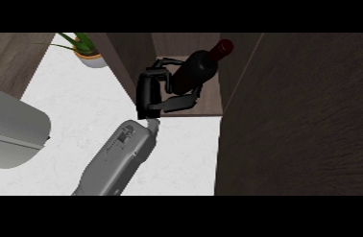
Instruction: Pick up the wine, place it into the cabinet and close the cabinet
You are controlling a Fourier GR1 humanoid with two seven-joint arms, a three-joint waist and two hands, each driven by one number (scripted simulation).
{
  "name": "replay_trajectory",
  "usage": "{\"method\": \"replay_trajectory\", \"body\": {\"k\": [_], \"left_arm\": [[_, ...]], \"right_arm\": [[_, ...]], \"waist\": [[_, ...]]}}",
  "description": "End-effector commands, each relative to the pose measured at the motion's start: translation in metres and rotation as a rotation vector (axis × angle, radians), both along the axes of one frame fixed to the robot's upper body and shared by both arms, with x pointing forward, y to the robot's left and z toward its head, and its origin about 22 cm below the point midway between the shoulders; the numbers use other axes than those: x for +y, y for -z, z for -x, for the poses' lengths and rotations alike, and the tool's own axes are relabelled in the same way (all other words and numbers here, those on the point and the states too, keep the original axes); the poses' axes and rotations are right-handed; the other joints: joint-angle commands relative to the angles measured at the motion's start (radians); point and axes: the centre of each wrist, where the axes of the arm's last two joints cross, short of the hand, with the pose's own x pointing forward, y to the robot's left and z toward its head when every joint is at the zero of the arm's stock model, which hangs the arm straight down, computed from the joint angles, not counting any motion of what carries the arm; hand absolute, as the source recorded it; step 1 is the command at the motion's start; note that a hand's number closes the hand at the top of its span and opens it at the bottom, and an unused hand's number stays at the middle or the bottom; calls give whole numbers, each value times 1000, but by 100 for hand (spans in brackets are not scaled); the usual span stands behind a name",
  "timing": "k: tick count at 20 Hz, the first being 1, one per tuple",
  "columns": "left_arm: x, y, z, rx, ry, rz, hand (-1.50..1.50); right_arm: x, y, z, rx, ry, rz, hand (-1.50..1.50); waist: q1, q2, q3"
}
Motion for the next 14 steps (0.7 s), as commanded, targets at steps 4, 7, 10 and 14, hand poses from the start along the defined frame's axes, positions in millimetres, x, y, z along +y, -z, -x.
{"method": "replay_trajectory", "body": {"k": [4, 7, 10, 14], "left_arm": [[3, -13, -25, 36, 25, -9, 150], [3, -15, -31, 61, -4, -12, 150], [8, 4, -46, 69, -17, -46, 150], [2, -3, -54, 71, -25, -38, 150]], "right_arm": [[0, -20, 26, -39, -54, -54, -150], [2, -15, 27, -19, -66, -50, -150], [1, 1, 10, -25, -80, -56, -150], [3, -7, 12, -25, -75, -67, -150]], "waist": [[1, -1, 0], [3, -2, 0], [-7, 4, 0], [-11, 4, 0]]}}
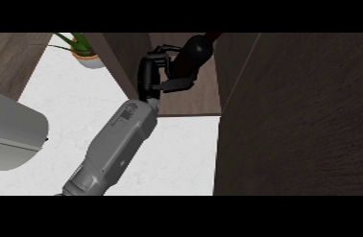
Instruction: Pick up the wine, place it into the cabinet and close the cabinet
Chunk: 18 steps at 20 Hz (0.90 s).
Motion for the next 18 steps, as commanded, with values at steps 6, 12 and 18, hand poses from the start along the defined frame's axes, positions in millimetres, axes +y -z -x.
{"method": "replay_trajectory", "body": {"k": [6, 12, 18], "left_arm": [[2, 0, -17, -84, -49, -73, 150], [3, -12, -36, -90, -114, -97, 150], [9, -8, -40, -58, -120, -21, 150]], "right_arm": [[7, -15, 31, -20, -48, -43, -150], [-1, -2, 22, -16, -65, -32, -150], [-3, 2, 22, -42, -75, -62, -150]], "waist": [[1, -1, -1], [-9, 4, 0], [-27, 9, 0]]}}
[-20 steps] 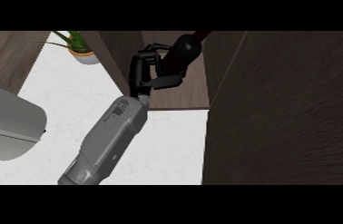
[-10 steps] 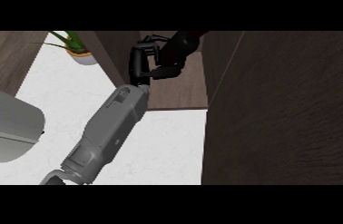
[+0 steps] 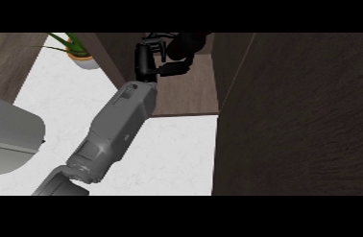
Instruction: Pick up the wine, place it into the cabinet and close the cabinet
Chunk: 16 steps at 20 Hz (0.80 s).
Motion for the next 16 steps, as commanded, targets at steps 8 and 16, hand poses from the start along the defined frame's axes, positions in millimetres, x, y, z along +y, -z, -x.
{"method": "replay_trajectory", "body": {"k": [8, 16], "left_arm": [[13, 17, 2, 69, -32, 206, 150], [17, 13, -4, 77, -42, 154, 150]], "right_arm": [[5, -17, 19, -26, -75, -29, -150], [14, -13, 16, -42, -68, -45, -150]], "waist": [[-10, 1, -2], [-17, 10, -2]]}}
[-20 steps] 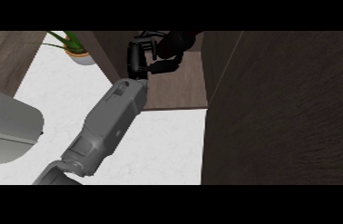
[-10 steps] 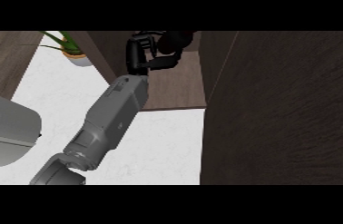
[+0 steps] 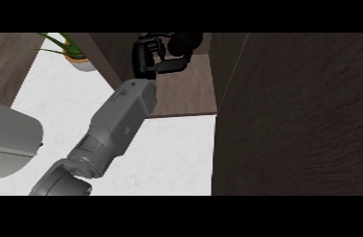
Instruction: Pick up the wine, place it into the cabinet and close the cabinet
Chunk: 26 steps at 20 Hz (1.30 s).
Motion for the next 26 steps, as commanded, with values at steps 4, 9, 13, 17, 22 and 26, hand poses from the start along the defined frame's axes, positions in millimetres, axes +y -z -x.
{"method": "replay_trajectory", "body": {"k": [4, 9, 13, 17, 22, 26], "left_arm": [[13, 3, -3, 26, -57, -25, 150], [13, 5, -3, 62, -73, -51, -150], [17, 24, 6, 70, -99, -96, -150], [26, 34, 10, 79, -116, -156, -150], [25, 32, 9, 87, -127, -179, -150], [32, 39, 12, 66, -143, -157, -150]], "right_arm": [[-6, 0, 14, -27, -32, -11, -150], [-7, -8, 8, -43, -13, -20, -150], [-7, -5, 18, -28, -23, -18, -150], [-5, -2, 16, -32, -47, -32, -150], [-6, -5, 10, -32, -22, -6, -150], [-1, -7, 8, -56, -31, -15, -150]], "waist": [[2, 10, -6], [-6, 15, -7], [-5, 13, -6], [-21, 20, -6], [-17, 21, -7], [-15, 22, -8]]}}
